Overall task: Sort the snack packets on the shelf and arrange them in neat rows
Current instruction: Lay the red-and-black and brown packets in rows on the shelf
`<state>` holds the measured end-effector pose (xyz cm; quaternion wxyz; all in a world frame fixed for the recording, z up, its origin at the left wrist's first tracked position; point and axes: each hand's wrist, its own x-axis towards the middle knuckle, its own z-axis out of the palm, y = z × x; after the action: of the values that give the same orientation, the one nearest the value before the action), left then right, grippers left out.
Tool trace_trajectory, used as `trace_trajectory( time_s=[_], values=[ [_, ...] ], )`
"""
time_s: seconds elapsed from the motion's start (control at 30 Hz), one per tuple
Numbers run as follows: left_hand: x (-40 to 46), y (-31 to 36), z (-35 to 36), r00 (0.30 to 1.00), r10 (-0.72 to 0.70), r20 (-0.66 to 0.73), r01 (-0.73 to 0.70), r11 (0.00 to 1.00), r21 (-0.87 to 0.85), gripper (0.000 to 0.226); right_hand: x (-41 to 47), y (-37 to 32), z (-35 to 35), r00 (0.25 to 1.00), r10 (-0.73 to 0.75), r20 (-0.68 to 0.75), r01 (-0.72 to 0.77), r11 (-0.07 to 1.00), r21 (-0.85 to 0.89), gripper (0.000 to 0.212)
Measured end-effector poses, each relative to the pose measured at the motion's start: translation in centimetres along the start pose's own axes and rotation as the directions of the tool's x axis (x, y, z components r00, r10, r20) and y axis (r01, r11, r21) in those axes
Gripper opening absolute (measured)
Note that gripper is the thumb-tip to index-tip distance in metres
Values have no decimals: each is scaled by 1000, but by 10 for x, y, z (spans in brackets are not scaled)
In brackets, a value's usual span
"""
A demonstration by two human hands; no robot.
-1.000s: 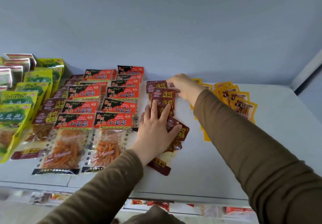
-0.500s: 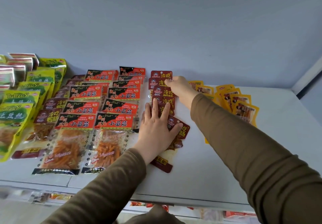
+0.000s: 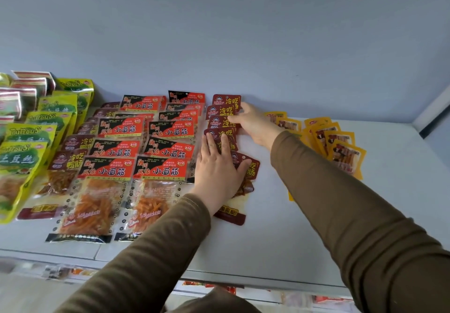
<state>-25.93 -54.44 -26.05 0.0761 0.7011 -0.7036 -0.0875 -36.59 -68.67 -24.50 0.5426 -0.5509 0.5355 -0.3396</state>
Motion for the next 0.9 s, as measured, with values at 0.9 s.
trace_trajectory(
  time_s=[0.9],
  values=[
    [-65,-45,-30,990,144,-4,-144,989,-23,91,-109,-5,5,932,-254,260,364,649,-668,20]
  ],
)
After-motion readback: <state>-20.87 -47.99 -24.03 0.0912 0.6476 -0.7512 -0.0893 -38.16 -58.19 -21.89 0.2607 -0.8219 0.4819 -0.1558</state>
